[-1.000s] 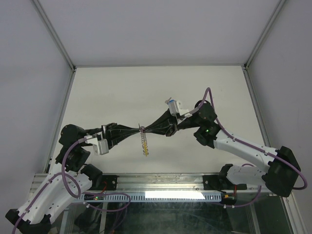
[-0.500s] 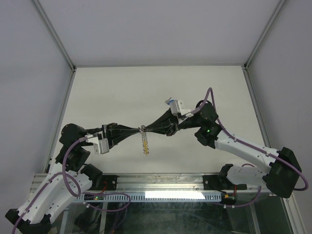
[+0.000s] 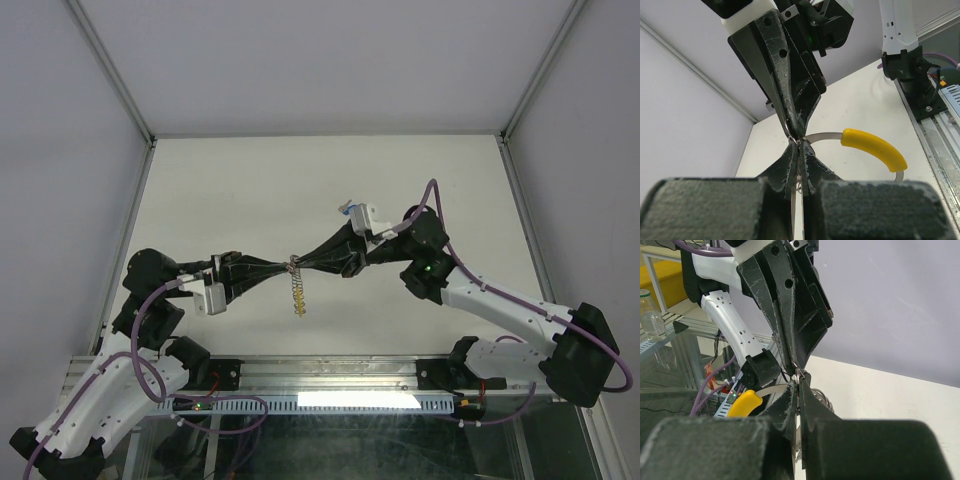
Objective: Put the keys on the keyring
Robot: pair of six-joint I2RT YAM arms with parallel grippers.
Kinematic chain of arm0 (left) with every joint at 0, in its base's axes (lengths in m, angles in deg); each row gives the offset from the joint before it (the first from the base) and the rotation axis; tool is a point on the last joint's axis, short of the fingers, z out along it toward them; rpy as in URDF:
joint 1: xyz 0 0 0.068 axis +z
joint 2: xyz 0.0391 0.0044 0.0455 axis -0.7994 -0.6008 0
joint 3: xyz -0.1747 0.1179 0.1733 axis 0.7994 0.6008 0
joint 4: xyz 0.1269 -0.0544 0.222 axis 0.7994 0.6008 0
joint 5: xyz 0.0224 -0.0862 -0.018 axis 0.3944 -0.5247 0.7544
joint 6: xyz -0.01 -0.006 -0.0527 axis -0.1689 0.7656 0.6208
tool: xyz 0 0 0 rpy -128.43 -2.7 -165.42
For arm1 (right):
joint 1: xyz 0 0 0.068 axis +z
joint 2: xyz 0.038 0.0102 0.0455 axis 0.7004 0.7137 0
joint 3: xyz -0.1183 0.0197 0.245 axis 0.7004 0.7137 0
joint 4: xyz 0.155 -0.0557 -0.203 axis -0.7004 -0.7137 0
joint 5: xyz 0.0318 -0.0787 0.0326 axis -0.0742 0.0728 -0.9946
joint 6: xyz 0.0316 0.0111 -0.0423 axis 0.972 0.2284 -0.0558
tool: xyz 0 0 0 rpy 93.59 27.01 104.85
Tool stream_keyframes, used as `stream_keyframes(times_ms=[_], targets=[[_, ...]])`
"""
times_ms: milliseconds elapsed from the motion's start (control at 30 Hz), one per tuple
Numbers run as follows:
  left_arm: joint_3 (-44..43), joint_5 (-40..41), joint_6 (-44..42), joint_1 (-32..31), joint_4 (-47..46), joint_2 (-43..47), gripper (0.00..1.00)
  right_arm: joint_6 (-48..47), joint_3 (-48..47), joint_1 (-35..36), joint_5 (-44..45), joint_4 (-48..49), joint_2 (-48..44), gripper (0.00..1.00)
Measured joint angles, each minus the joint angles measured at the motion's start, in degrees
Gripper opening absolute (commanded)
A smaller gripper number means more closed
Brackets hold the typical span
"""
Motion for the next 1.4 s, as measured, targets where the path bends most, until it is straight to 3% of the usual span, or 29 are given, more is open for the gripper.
stream_keyframes(times_ms=[1400], targets=[[-4.9,2.0,-8.3,0.0,11.0,-3.7,0.00,6.6,2.0,-0.7,7.0,1.7,-0.5,0.00]])
